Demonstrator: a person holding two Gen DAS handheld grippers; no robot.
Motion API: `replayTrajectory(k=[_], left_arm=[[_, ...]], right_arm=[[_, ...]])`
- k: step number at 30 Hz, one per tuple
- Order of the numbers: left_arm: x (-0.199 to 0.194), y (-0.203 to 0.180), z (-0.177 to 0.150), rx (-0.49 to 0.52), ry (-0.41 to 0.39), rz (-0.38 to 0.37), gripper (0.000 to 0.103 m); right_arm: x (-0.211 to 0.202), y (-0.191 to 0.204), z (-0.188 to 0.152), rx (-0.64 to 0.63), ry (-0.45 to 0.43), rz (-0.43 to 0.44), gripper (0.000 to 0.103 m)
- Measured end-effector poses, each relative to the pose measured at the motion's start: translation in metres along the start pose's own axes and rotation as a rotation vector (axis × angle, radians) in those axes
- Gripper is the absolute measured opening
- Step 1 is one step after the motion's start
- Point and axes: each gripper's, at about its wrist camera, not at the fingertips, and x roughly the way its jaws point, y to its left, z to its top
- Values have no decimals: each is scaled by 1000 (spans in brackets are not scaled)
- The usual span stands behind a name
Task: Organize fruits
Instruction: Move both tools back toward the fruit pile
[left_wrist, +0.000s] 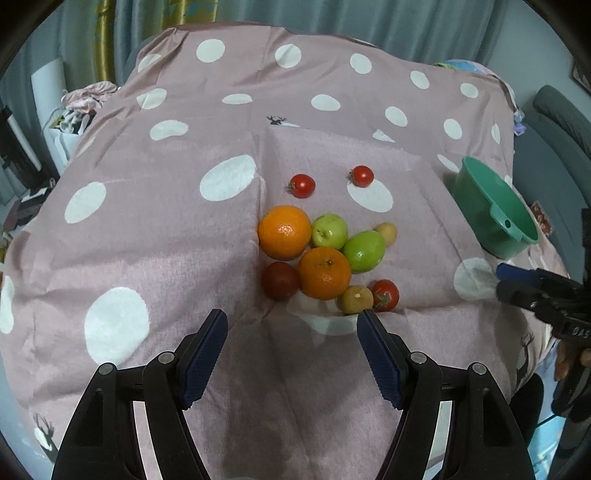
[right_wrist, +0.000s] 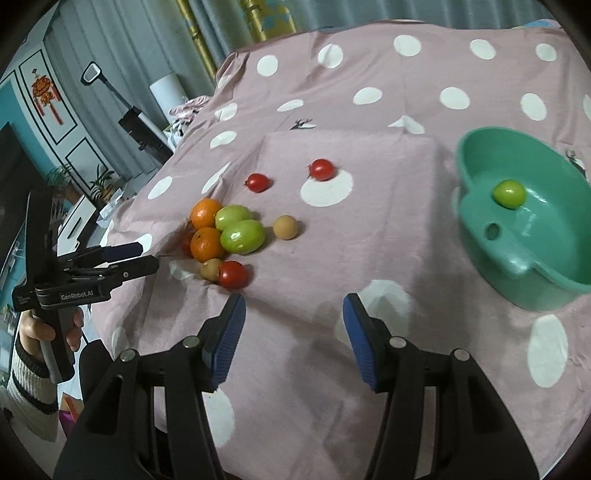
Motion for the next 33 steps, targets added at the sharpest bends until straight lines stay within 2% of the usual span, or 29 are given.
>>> replayTrajectory(k=[8,12,18,24,28,33], left_arm=[[7,5,3,-6,8,-34,73],[10,6,6,-12,10,-69,73],[12,-1,8,-3,21,-118,73],[23,-17,11,33,60,-134,73],[28,-31,17,70,85,-150,73],[44,-38,21,96,150,-125,59]], right_arm=[[18,8,7,-19,37,20,55],[23,12,10,-20,46,63,55],[36,15,20,-31,56,41,55],[55,16,37,-57,70,39,55],[70,15,48,-70,89,29,49],[89,9,58,-82,119,3,43]])
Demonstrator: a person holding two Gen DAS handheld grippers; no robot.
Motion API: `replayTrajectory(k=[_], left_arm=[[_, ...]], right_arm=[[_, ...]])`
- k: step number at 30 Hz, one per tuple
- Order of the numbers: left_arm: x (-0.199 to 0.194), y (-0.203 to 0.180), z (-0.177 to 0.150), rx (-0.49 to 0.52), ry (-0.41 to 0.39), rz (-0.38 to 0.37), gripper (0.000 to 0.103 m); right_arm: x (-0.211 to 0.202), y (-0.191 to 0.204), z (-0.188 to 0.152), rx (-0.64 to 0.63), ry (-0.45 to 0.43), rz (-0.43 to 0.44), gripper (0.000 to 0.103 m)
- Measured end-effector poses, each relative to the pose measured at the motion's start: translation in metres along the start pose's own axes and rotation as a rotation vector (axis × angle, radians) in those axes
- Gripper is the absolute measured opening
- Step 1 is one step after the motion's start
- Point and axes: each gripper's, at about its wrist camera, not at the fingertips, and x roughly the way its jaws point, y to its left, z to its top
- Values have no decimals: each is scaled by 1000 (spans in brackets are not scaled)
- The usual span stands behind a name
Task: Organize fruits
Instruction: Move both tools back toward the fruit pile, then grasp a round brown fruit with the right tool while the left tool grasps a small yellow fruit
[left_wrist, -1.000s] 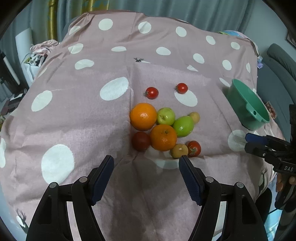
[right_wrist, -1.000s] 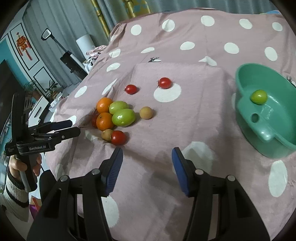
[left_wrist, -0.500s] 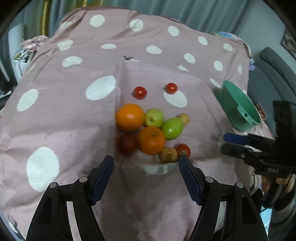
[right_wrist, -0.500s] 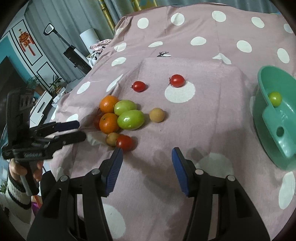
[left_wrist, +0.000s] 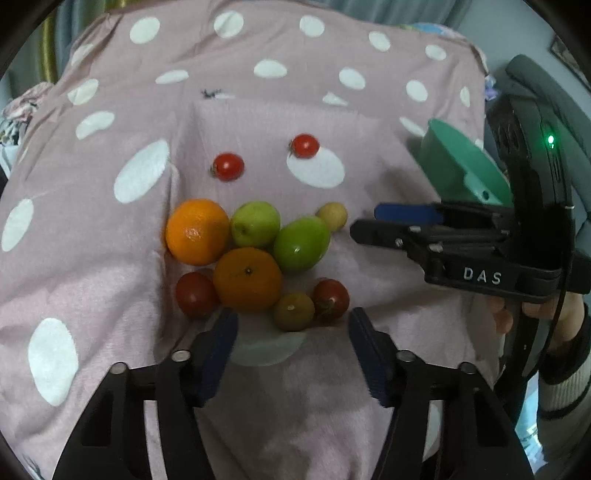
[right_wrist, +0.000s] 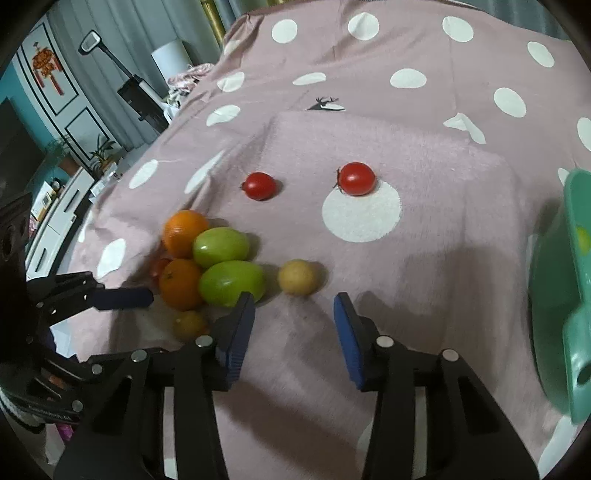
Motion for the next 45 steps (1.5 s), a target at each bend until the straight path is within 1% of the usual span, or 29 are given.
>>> replayTrajectory(k=[2,4,8,12,14,17,24,27,28,29,30,36,42,45], left_arm=[[3,1,2,4,12,7,56],[4,2,3,8,24,16,55],[6,6,6,10,46,9,55],[17,11,13,13,93,26,55],[21,9,17,28,111,21,55],[25,3,18,50,111,33,55],[32,5,19,-9,133,-4,54],[34,3,20,-12,124,-1,54],[35,2,21,-4,116,18,54],[36,1,21,3,111,41,54],[37,-1,20,13,105,58,54],[34,1,19,29,110,57,54],[31,3,16,-7,106,62,54],[26,4,13,-39,96,47,48]], right_arm=[[6,-1,2,-11,15,-16,42],[11,-2,5,-28,26,-23,41],[17,-3,11,-45,34,-22,41],[25,-4,16,-60,54,-27,41],[27,-3,18,-69,56,-24,41],[28,-1,19,-85,52,-32,39],[33,0,24,-98,52,-19,36],[37,1,26,-108,54,-15,30],[38,2,27,-112,55,-16,26],[39,2,26,-114,58,-17,26],[39,2,26,-114,55,-15,26],[32,-8,19,-85,56,-11,25],[27,-9,12,-82,46,-16,25],[27,-10,10,-78,41,-17,25]])
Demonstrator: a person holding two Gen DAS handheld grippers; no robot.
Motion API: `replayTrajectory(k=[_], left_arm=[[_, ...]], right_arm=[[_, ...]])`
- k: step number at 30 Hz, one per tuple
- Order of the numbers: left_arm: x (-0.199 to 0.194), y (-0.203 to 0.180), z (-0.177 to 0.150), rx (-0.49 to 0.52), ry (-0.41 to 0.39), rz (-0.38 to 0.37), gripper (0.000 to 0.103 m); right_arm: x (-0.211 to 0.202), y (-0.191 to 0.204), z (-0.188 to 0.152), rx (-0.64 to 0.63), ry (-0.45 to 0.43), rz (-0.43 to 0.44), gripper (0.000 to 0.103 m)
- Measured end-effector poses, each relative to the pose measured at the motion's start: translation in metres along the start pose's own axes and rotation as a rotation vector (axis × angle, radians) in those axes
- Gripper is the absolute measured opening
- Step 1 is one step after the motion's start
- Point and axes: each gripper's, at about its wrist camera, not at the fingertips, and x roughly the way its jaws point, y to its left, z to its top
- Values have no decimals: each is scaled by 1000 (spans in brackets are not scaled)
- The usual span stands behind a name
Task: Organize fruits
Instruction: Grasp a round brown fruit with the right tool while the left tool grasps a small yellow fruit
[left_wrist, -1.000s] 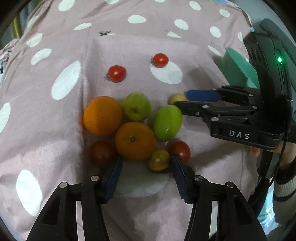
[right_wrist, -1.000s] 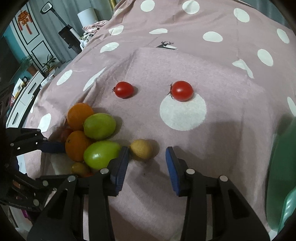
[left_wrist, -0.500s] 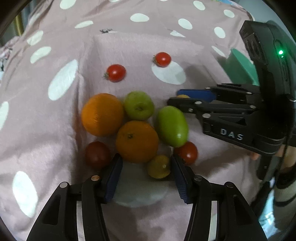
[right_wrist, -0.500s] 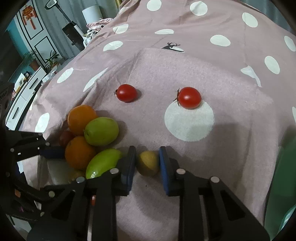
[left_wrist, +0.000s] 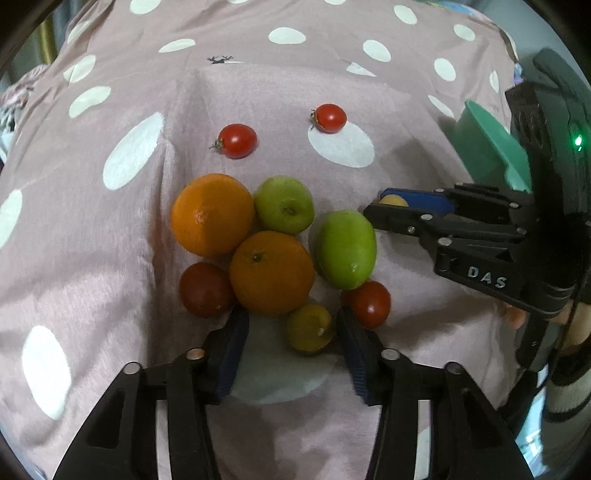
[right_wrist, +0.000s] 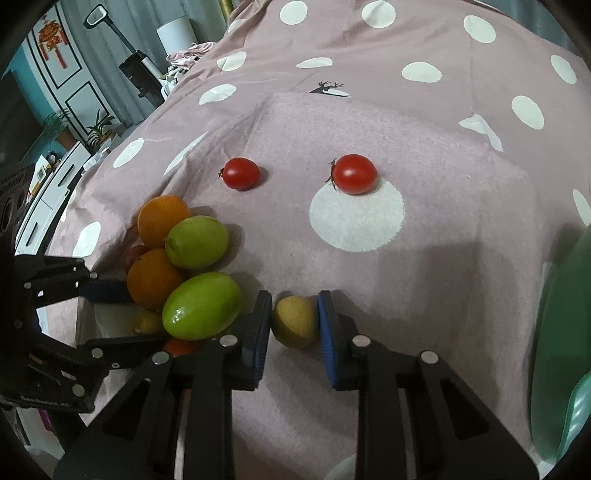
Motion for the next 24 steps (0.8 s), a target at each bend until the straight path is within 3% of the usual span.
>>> replayTrajectory(k=[5,17,20,24], left_arm=[[-5,1,-3,-12,-4,-25,38],[9,-23,8,51,22,-15,37],[9,-23,6,51,11,-8,29],[6,-15,2,23,2,-29,26]], right_arm=[[-1,1,-3,-12,-11,-4,25],[-4,-3,-8,6,-19,-8,25],[-4,-3,-7,5,-20,-9,25],[-5,-3,-8,0,-27,-8,25]])
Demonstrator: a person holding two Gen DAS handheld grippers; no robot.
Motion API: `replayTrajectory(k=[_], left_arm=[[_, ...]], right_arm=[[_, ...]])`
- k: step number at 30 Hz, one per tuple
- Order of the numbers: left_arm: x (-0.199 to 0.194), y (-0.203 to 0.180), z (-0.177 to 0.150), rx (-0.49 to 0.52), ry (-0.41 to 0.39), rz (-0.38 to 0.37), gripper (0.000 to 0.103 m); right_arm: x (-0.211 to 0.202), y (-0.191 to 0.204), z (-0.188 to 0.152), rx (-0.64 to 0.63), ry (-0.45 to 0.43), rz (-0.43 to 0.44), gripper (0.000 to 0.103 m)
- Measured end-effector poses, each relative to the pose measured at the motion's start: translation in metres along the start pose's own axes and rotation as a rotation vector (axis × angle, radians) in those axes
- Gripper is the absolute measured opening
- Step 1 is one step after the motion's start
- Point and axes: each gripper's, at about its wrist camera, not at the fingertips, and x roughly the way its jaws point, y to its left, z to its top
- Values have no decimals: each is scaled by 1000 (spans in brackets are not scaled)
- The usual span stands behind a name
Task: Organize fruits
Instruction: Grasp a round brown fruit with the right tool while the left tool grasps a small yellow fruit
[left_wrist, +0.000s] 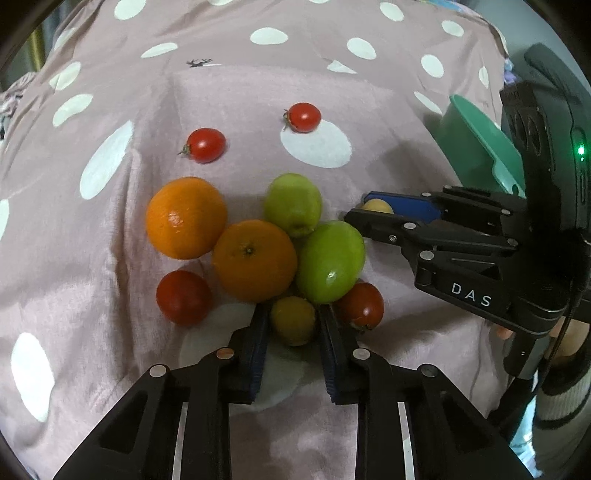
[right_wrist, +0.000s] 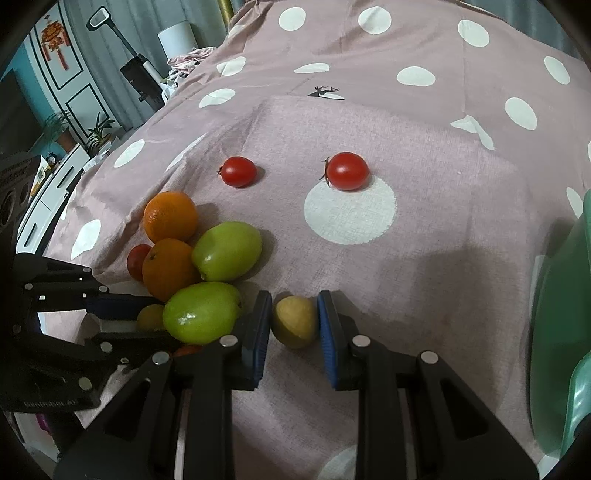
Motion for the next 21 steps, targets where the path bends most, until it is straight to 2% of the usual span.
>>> replayTrajectory(k=[10,21], left_arm=[[-27,5,-4,-27,-74,-23,26],[-59,-4,-11,-32,-158,-12,26]], right_arm=[[-18,-7,-14,61,-34,5,26],[-71,1,-38,110,-129,20,26]])
